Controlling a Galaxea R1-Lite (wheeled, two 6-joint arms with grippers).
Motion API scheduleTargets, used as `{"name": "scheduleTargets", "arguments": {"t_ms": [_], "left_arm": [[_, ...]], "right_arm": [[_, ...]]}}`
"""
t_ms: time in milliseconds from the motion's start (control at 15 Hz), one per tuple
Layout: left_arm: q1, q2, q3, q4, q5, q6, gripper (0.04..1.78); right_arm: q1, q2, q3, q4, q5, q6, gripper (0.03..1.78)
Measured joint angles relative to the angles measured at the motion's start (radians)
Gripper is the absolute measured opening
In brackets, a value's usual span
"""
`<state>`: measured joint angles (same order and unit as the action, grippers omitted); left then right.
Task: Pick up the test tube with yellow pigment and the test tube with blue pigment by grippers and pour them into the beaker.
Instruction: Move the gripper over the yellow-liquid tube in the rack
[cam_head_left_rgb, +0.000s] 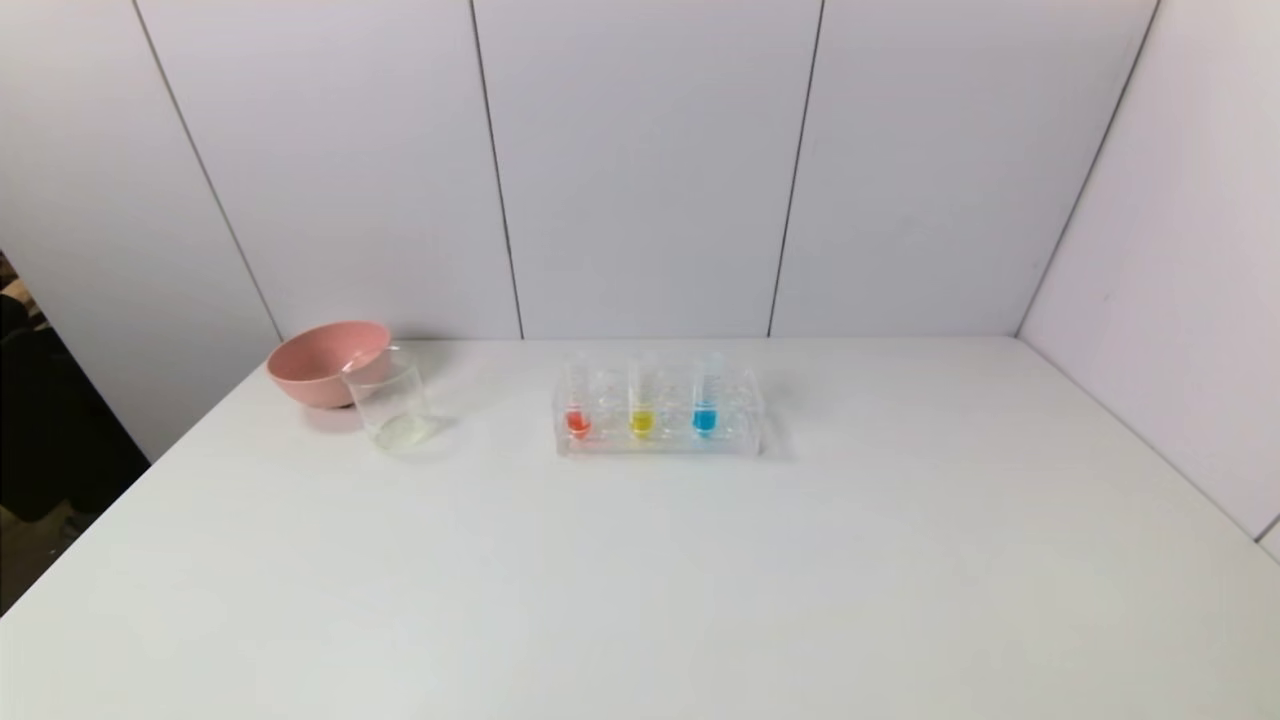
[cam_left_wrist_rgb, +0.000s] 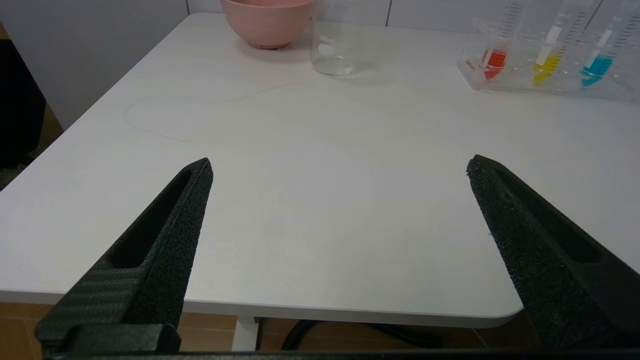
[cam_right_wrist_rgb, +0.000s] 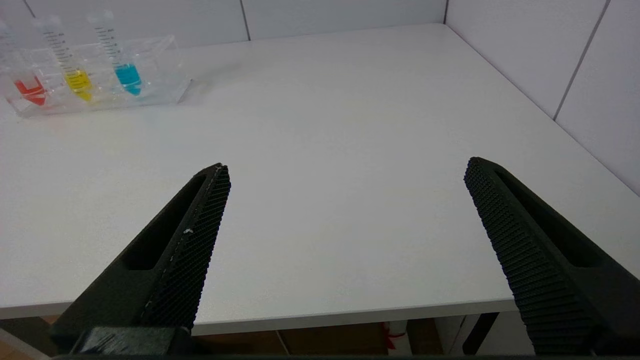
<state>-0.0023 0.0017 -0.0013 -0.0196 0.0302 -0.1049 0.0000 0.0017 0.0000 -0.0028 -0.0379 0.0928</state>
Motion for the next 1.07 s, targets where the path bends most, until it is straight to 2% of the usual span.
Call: {"name": "scheduleTargets", "arguments": {"t_ms": [800, 1067], "left_arm": [[-0.002, 0.000, -0.010, 0.024, 0.006, 0.027, 1.78], [-0.002, 0.036, -0.150, 0.110, -0.049, 0.015, 1.78]], "right_arm": [[0.000, 0.000, 0.000, 0.000, 0.000, 0.000, 1.71], [0.000, 0.000, 0.000, 0.000, 0.000, 0.000, 1.71]]}}
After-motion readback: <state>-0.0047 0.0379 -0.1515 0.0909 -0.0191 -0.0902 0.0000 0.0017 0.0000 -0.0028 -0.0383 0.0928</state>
